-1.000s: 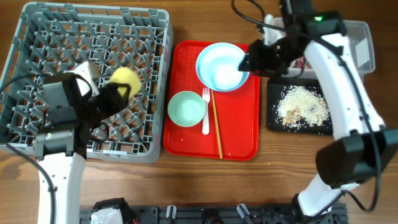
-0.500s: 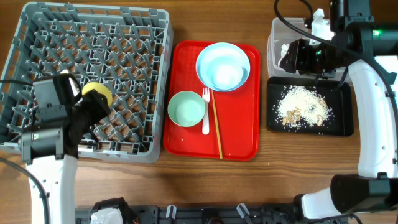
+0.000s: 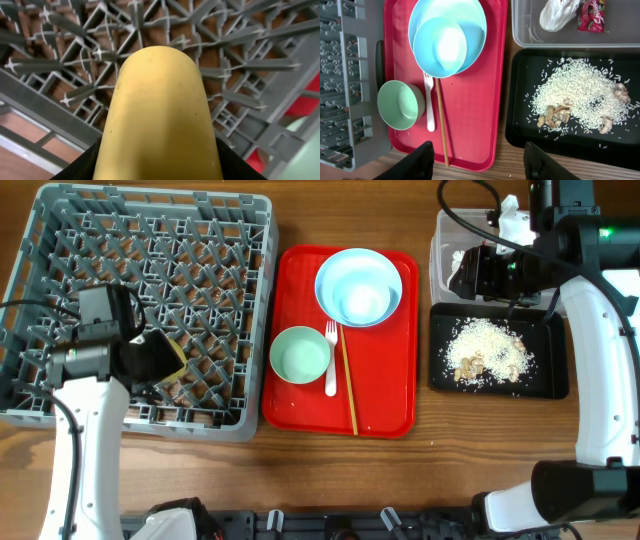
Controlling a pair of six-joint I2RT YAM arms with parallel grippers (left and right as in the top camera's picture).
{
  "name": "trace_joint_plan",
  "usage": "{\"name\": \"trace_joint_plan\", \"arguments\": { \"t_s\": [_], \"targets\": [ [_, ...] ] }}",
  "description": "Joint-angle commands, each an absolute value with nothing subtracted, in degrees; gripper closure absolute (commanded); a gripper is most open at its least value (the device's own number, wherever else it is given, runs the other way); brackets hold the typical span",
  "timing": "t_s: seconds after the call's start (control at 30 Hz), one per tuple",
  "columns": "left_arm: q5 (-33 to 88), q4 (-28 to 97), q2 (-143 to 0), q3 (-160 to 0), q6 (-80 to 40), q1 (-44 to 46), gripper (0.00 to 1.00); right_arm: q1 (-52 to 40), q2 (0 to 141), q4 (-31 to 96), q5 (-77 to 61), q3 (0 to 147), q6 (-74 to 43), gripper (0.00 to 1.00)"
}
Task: Sort waste into correct bins and load items into the dishwasher rack
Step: 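Lower the yellow cup into the dish rack with the left gripper and release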
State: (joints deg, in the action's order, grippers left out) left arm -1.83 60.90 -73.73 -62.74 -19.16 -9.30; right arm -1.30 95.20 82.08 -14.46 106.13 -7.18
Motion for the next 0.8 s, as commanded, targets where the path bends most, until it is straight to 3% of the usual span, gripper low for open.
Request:
{"name": "trace_joint_plan", "arguments": {
  "t_s": [0.0,0.13,0.2,0.27,0.33,0.4,0.63,0.77],
  "targets": [
    [-3.7,61.8,-76.2,-63.7,-18.5,-9.6,0.59,-1.3,95.3,82.1,-13.5,106.4,-5.9,0.42],
    [-3.7,60.8,-78.9,-63.7,-18.4,-9.6,0.53,-1.3,95.3,82.1,-13.5,106.4,-6.0,0.42],
    [-3.7,60.2,-80.5,-63.7,-18.4,-9.6,0.40,-1.3,95.3,82.2,-13.5,106.4,-6.0,0.42],
    [-3.7,59.7,-81.7,-63.7,-18.4,-9.6,0.21,-1.3,95.3,82.4,-13.5,106.4,-6.0,0.42],
    [-3.7,59.4,-82.9,-63.7,-18.4,-9.6,0.15,-1.3,95.3,82.7,-13.5,106.4,-6.0,0.42],
    [-3.8,59.3,-83.4,-63.7,-18.4,-9.6,0.00,-1.3,95.3,82.9,-13.5,106.4,-6.0,0.41],
    [-3.7,59.1,-82.4,-66.5,-18.2,-9.6,0.00,-1.3,95.3,83.0,-13.4,106.4,-6.0,0.41],
    [-0.4,58.1,-80.1,-71.6,-18.2,-8.3,0.00,-1.3,95.3,83.0,-13.2,106.4,-6.0,0.33]
  ]
}}
